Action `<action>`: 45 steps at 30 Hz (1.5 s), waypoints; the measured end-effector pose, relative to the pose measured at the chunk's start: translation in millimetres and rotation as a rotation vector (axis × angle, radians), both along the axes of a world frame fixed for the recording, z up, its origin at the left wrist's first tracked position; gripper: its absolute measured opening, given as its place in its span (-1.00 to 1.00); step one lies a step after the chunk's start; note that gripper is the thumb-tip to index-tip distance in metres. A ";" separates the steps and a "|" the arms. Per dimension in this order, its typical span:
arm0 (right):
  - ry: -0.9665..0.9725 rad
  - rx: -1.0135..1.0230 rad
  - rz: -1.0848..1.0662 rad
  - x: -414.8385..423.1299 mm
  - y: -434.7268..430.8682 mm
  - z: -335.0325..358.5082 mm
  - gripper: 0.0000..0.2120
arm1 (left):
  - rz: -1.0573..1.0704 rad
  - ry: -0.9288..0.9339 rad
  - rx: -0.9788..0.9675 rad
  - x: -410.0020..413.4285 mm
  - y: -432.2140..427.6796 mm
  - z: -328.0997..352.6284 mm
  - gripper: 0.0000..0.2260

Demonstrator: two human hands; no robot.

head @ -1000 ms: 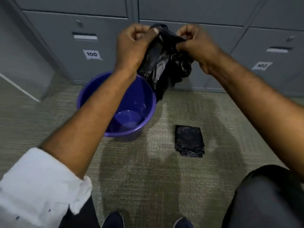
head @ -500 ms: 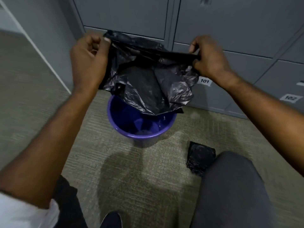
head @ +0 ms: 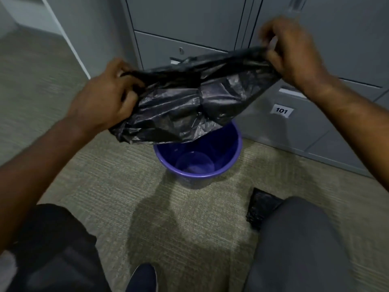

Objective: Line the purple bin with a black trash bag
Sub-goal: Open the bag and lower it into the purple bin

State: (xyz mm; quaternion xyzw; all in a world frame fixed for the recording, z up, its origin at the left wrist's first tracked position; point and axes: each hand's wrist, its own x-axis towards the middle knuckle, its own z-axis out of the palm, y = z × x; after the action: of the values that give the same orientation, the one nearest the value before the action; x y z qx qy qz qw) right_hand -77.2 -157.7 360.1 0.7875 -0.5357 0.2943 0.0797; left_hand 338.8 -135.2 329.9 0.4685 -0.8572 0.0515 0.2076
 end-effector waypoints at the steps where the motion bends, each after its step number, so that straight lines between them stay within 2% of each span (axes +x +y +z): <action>1: 0.116 0.096 0.048 -5.0 1.7 -4.1 -0.70 | 0.031 -0.019 0.020 6.2 1.3 -5.4 -0.60; 3: 0.280 0.249 0.147 -9.8 8.9 -19.2 -0.49 | 0.107 -0.079 0.057 15.4 1.9 -16.0 -0.49; 4: 0.320 0.268 0.188 -9.1 12.6 -28.5 -0.47 | 0.135 -0.118 0.098 17.4 1.4 -21.7 -0.38; 8: 0.386 0.280 0.298 -9.5 17.9 -61.6 -0.57 | 0.129 -0.213 0.221 14.6 -1.3 -44.2 -0.03; 10: 0.440 0.254 0.246 -18.2 15.5 -75.1 -0.72 | 0.125 -0.195 0.249 14.1 -1.5 -53.8 0.11; 12: 0.398 0.277 0.024 -31.5 12.1 -90.9 -0.72 | 0.129 -0.152 0.309 14.1 1.5 -61.9 0.21; 13: 0.296 0.325 -0.106 -37.0 11.0 -100.1 -0.72 | 0.144 -0.133 0.354 12.5 5.5 -65.1 0.22; 14: 0.112 0.392 -0.217 -40.2 10.7 -107.9 -0.74 | 0.162 -0.104 0.407 10.4 10.3 -68.7 0.22; 17: -0.807 0.757 -0.359 -31.7 17.2 -123.4 -0.89 | 0.158 0.092 0.568 -2.5 27.1 -79.7 0.19; 18: -1.027 0.839 -0.340 -28.0 19.7 -128.4 -0.94 | 0.164 0.176 0.632 -8.3 33.2 -81.9 0.20; 20: -1.185 0.879 -0.269 -26.6 24.0 -138.7 -0.89 | 0.201 0.273 0.709 -18.7 44.9 -86.7 0.24; 22: -1.223 0.874 -0.223 -25.9 30.1 -144.3 -0.76 | 0.223 0.288 0.703 -27.8 57.8 -91.2 0.28; 24: -1.204 0.855 -0.224 -30.4 37.1 -152.8 -0.66 | 0.211 0.272 0.694 -33.2 71.1 -96.1 0.30; 26: -1.154 0.845 -0.248 -37.5 45.3 -164.3 -0.65 | 0.185 0.212 0.707 -35.3 83.7 -102.4 0.29; 32: -1.065 0.875 -0.356 -45.2 64.1 -200.1 -0.97 | 0.155 0.126 0.743 -45.7 99.1 -129.5 0.39; 37: -0.936 0.780 -0.474 -41.5 66.9 -216.0 -0.85 | 0.166 0.065 0.707 -60.2 95.3 -141.1 0.32; 40: -0.708 0.694 -0.504 -39.6 70.3 -217.6 -0.77 | 0.164 0.006 0.666 -62.0 92.6 -142.1 0.28; 43: -0.451 0.660 -0.568 -30.0 79.0 -206.4 -0.64 | 0.171 0.032 0.669 -61.8 89.6 -140.8 0.34; 45: -0.273 0.505 -0.528 -11.7 90.2 -190.9 -0.51 | 0.174 0.087 0.670 -61.2 85.2 -139.8 0.37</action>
State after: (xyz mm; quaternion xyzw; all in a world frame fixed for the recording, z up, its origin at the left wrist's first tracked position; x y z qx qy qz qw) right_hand -88.9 -67.5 169.2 0.5712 -0.7810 0.2244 -0.1157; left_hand 277.6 -50.0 190.1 0.5836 -0.7738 -0.2352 0.0734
